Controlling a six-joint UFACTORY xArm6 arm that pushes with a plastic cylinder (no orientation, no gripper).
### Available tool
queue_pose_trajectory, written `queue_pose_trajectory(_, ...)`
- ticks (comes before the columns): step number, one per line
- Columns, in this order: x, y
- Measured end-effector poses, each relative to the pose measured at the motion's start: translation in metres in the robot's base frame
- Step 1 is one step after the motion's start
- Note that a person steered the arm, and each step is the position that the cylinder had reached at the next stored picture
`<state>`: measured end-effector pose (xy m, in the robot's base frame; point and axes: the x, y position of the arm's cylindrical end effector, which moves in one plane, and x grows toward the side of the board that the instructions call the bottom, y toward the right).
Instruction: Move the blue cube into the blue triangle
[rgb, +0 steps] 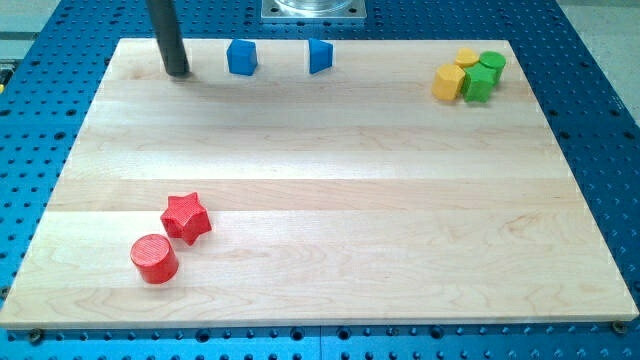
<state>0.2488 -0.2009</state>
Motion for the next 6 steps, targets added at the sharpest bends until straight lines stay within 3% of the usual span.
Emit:
queue_pose_trajectory(1,-0.032,0.069)
queue_pose_trajectory(3,-0.009,0.154)
queue_pose_trajectory(4,-0.010,0.146)
queue_pose_trajectory(6,-0.012,0.061)
